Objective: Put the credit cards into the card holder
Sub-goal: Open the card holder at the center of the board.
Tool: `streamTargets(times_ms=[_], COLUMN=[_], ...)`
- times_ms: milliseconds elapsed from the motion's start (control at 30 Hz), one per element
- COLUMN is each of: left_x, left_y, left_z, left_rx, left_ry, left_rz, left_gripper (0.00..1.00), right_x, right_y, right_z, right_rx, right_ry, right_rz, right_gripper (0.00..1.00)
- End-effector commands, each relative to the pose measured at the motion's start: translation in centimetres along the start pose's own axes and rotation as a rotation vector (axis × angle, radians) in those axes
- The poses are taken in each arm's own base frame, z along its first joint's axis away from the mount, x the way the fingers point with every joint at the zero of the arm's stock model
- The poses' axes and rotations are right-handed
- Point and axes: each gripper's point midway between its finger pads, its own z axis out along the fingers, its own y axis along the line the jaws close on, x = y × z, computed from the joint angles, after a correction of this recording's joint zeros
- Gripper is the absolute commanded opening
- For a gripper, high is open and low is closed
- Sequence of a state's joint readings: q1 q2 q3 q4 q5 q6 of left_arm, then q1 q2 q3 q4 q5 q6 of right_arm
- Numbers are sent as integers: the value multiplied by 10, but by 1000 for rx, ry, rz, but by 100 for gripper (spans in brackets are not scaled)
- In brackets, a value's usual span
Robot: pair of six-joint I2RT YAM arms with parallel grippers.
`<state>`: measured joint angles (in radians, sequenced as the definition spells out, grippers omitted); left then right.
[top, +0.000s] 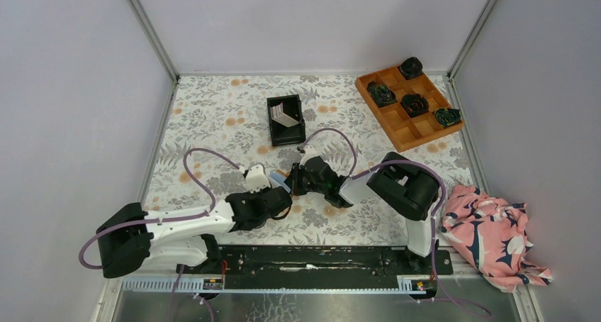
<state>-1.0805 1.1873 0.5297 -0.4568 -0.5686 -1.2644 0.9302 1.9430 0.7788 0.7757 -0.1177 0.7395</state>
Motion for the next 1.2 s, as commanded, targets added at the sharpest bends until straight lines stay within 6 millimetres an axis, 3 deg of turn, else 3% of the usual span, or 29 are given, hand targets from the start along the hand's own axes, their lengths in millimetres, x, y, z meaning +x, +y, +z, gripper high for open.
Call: streamTargets(times_ms=[0, 233, 767, 933, 1167], left_x=[-24, -45, -107, -109, -96], left_y=[10, 2, -14, -26, -34], left_z=[-18, -30, -63, -55, -20], left_rx=[-54, -47, 9, 19, 3], left_ry=[-91, -171, -396, -412, -324], left_rz=[-7, -34, -160, -148, -124], left_gripper=[13, 14, 19, 21, 22], right_x=[16, 30, 42, 48, 56], right_y=[-19, -19, -28, -32, -36], right_z=[2, -3, -16, -19, -21], right_rx=[97, 132, 289, 320, 346], right_ry=[33, 40, -42, -53, -46], right_rz=[-60, -129, -333, -366, -396], right_gripper=[0, 0, 0, 0, 0])
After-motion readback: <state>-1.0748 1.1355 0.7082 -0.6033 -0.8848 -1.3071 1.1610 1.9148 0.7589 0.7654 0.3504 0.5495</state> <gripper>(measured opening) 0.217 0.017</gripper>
